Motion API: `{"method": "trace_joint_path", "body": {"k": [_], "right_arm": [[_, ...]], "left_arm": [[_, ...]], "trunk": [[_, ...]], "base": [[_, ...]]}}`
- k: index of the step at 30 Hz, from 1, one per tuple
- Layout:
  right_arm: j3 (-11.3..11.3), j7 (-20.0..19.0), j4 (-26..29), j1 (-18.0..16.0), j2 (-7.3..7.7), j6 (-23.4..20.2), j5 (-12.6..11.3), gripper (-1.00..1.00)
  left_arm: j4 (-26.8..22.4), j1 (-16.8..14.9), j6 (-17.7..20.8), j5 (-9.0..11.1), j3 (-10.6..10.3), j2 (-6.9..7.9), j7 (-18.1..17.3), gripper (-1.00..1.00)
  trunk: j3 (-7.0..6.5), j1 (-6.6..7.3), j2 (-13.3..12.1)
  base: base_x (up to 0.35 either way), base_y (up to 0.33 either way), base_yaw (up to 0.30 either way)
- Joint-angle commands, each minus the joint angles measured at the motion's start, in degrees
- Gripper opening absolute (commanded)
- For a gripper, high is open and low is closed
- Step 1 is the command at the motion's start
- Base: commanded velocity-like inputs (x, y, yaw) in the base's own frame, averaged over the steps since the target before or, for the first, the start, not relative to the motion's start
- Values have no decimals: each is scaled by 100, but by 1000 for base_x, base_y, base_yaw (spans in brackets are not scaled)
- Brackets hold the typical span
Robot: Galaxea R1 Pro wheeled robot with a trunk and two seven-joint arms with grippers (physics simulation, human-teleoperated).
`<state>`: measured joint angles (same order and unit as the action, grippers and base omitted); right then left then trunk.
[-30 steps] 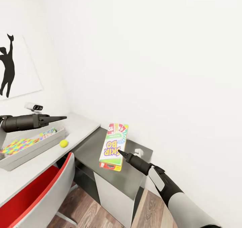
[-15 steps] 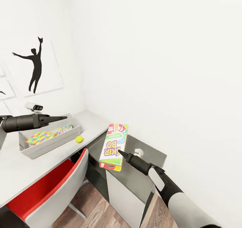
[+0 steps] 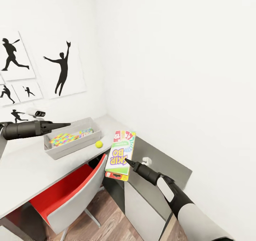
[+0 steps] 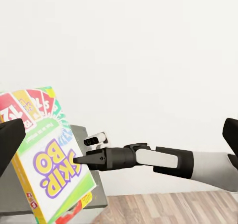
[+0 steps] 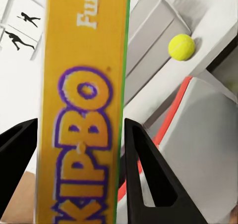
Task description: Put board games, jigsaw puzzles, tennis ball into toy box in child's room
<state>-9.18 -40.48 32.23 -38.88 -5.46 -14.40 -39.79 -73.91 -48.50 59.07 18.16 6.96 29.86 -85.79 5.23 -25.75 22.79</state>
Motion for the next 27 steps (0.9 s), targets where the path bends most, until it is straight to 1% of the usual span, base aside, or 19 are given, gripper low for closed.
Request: {"method": "trace_joint_path", "body": {"k": [1, 3, 6, 19, 22, 27], "right_arm": [[-7, -11, 3, -6, 1, -52, -72, -100], [-6, -22, 3, -6, 2, -52, -72, -100], [-5, -25, 3, -6, 4, -52, -72, -100], [-5, 24, 3, -6, 1, -46, -72, -100], [-5, 29, 3, -6, 1, -46, -72, -100], [-5, 31, 3, -6, 1, -46, -72, -100]], "left_arm": [[-1, -4, 60, 3, -2, 2, -16, 100], [-1, -5, 60, 3, -2, 2, -16, 100], [-1, -4, 60, 3, -2, 2, -16, 100], [-1, -3, 60, 3, -2, 3, -16, 100], [-1, -5, 60, 3, -2, 3, -16, 100], [-1, -4, 60, 3, -3, 2, -16, 100]], "trunk": [[10, -4, 13], [6, -4, 13], [5, -4, 13], [4, -4, 13], [1, -4, 13], [-10, -4, 13]], "base": [[0, 0, 279], [0, 0, 220], [0, 0, 79], [0, 0, 8], [0, 0, 162], [0, 0, 249]]}}
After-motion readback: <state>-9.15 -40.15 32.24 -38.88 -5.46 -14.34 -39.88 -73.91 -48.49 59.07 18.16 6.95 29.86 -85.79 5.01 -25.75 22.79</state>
